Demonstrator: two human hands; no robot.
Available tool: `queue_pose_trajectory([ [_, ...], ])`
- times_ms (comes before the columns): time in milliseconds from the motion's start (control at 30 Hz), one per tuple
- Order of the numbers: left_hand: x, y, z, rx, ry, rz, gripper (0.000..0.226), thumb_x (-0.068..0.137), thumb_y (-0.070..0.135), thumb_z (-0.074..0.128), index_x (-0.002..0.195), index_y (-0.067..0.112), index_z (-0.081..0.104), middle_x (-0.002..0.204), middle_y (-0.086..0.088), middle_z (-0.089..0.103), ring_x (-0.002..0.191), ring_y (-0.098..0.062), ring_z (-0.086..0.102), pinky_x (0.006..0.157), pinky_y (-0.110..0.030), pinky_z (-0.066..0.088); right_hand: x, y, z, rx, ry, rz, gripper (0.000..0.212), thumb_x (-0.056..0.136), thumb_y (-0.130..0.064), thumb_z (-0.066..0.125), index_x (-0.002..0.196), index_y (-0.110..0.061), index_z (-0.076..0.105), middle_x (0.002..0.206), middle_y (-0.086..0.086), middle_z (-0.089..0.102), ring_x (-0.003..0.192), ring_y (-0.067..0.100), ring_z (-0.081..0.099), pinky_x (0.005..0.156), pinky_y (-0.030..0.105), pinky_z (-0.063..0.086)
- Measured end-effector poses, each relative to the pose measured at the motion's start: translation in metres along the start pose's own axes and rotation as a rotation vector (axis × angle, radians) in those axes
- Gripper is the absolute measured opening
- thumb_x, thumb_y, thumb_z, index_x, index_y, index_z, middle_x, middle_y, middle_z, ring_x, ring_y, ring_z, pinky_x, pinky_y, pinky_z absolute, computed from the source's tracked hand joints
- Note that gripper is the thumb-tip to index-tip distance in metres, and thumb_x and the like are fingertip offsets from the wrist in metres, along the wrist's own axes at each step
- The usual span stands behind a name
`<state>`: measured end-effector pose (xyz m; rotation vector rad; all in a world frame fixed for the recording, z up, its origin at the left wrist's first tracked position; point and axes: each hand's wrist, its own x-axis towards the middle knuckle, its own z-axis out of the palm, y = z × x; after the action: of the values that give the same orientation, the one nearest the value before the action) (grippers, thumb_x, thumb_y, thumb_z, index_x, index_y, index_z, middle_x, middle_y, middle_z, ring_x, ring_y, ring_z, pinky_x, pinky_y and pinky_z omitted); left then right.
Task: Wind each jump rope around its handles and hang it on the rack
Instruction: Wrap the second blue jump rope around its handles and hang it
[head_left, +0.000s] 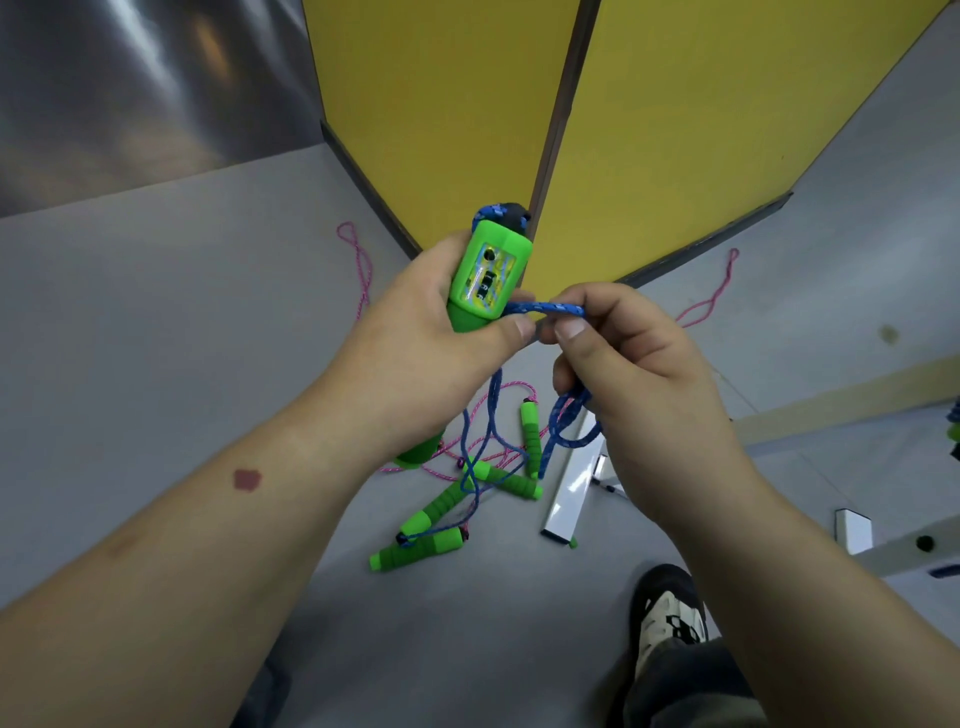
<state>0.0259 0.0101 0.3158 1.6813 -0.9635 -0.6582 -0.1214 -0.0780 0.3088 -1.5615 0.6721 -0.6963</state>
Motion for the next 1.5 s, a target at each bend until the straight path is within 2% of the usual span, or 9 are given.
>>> queue_pose_trajectory([
  [100,-0.001,0.000,0.001,-0.041,0.004,0.011,0.024,0.091,0.027,0.076,0.108,0.036,0.063,0.093,0.006,0.071,0.081,-0.007,0.066,0.076,-0.026,0.054,-0.001,-0.002,0.002,0.014,-0.010,0.002,0.020,0.102,-0.008,0.055,0.109,-0.019,0.070,0.086,-0.002,0.070,0.068,0.010,0.055,0.065,0.021,0.048],
  [200,0.000,0.001,0.001,-0.181,0.056,-0.008,0.027,0.094,0.016,0.072,0.117,0.022,0.060,0.091,-0.012,0.074,0.073,-0.018,0.073,0.078,-0.042,0.063,0.000,-0.001,0.000,0.005,0.001,-0.003,0.022,0.098,-0.007,0.062,0.109,-0.023,0.070,0.083,0.004,0.068,0.070,0.014,0.054,0.067,0.028,0.047],
  [367,0.004,0.003,-0.006,-0.389,0.183,-0.120,0.023,0.100,0.008,0.063,0.110,0.027,0.057,0.071,0.001,0.075,0.053,-0.011,0.060,0.057,-0.028,0.056,0.002,0.004,-0.006,-0.010,0.173,0.048,0.014,0.097,-0.016,0.065,0.102,-0.026,0.073,0.078,0.001,0.059,0.068,0.020,0.051,0.066,0.034,0.050],
  [567,0.002,0.004,-0.004,-0.281,0.157,-0.143,0.027,0.099,0.009,0.063,0.115,0.029,0.056,0.095,-0.015,0.076,0.057,-0.013,0.067,0.057,-0.027,0.055,0.002,0.001,-0.002,0.053,0.284,0.065,0.020,0.104,-0.024,0.054,0.100,-0.030,0.073,0.074,0.000,0.055,0.056,0.014,0.045,0.053,0.030,0.044],
  [767,0.005,0.000,-0.002,-0.088,0.159,-0.177,0.027,0.093,0.008,0.063,0.103,0.033,0.057,0.063,0.006,0.068,0.056,-0.016,0.065,0.060,-0.038,0.055,0.004,-0.002,-0.004,0.145,0.360,0.108,0.020,0.106,-0.025,0.050,0.102,-0.023,0.070,0.064,-0.005,0.053,0.053,0.012,0.039,0.048,0.026,0.035],
  [900,0.003,0.007,-0.003,-0.306,0.153,-0.271,0.026,0.095,0.006,0.065,0.113,0.024,0.058,0.084,-0.011,0.074,0.050,-0.011,0.061,0.050,-0.028,0.050,0.010,-0.005,-0.009,0.397,0.344,0.166,0.015,0.103,-0.017,0.056,0.114,-0.017,0.066,0.084,0.002,0.063,0.058,0.013,0.054,0.055,0.027,0.049],
  [1067,0.005,0.009,-0.002,-0.482,0.203,-0.305,0.026,0.098,0.003,0.061,0.117,0.020,0.053,0.105,-0.021,0.073,0.055,-0.013,0.067,0.049,-0.025,0.051,0.012,-0.006,-0.013,0.692,0.186,0.288,0.047,0.090,0.006,0.049,0.134,-0.009,0.054,0.123,0.021,0.064,0.076,0.024,0.070,0.072,0.032,0.057],
  [1267,0.010,0.007,-0.009,-0.572,0.369,-0.287,0.024,0.097,0.000,0.057,0.110,0.020,0.051,0.086,-0.001,0.072,0.062,-0.017,0.073,0.048,-0.024,0.050,0.012,-0.006,-0.016,0.590,0.141,0.346,0.053,0.082,0.001,0.050,0.131,-0.017,0.060,0.116,0.010,0.068,0.067,0.018,0.055,0.054,0.028,0.046],
  [1500,0.009,0.007,-0.010,-0.673,0.416,-0.266,0.022,0.099,0.000,0.057,0.100,0.020,0.050,0.098,-0.008,0.073,0.064,-0.016,0.073,0.056,-0.027,0.057,0.014,0.007,-0.016,0.287,0.317,0.300,0.040,0.091,0.010,0.059,0.123,-0.013,0.064,0.117,0.012,0.070,0.095,0.025,0.074,0.083,0.034,0.061],
])
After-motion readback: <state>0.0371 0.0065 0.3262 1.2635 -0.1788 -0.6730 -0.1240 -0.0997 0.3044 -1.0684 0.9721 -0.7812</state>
